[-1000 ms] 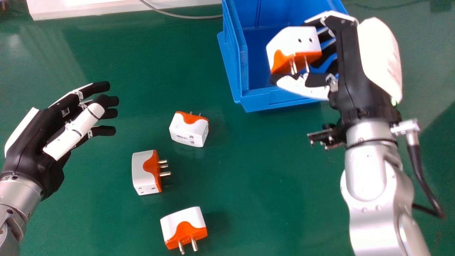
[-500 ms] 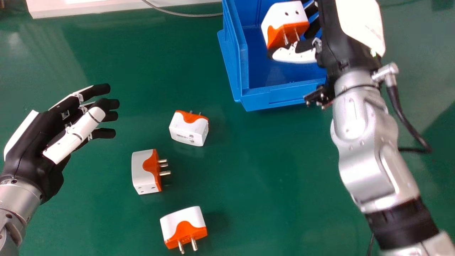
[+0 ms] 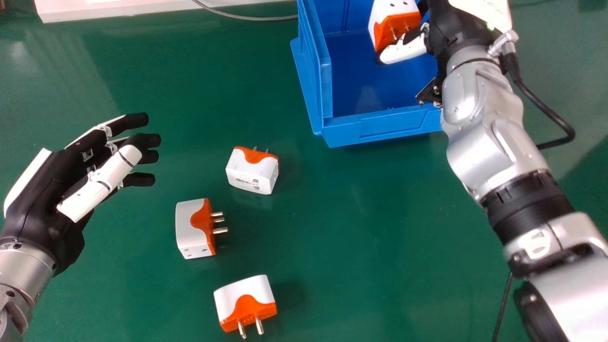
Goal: Pick all objects and put in blue box
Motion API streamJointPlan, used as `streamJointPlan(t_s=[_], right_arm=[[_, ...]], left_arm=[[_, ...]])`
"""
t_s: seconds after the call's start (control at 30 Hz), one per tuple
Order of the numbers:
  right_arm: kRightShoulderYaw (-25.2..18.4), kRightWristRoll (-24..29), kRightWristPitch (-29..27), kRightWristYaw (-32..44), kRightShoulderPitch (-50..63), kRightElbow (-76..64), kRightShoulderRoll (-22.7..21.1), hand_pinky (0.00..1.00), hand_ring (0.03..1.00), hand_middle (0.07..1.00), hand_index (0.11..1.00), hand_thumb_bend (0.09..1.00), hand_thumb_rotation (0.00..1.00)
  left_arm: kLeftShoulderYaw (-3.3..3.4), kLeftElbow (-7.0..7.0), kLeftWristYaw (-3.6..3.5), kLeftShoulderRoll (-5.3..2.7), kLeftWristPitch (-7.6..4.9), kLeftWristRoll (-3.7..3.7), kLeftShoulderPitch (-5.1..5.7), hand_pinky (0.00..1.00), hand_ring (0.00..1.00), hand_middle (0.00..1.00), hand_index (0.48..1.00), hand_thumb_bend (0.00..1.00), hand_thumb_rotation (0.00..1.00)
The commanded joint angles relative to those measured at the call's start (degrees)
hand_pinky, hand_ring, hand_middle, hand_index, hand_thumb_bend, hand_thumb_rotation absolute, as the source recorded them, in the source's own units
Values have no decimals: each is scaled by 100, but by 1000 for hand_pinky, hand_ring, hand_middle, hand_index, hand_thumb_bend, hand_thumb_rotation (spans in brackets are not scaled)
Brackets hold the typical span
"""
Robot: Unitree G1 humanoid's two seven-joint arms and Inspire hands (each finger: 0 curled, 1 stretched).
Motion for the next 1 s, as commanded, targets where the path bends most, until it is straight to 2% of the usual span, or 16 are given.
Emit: streamJointPlan(t_s=[0.0,0.33,0.6,0.97], right_arm=[[29,28,51,-104,-470,197,-18,348,427,510,546,492,0],[217,161,170,-232,-830,952,125,346,439,515,564,490,0],[249,221,265,-274,-728,853,185,342,445,515,563,491,0],[157,647,118,-282,-589,633,238,337,435,500,575,490,0]], left_arm=[[44,-200,22,6,-14,-42,35,684,774,776,816,544,513],[27,-298,58,-23,32,-26,80,679,773,775,816,546,517],[16,-333,76,-21,73,-22,75,679,772,775,816,547,516],[-21,-476,150,-11,212,-16,71,677,770,774,816,544,513]])
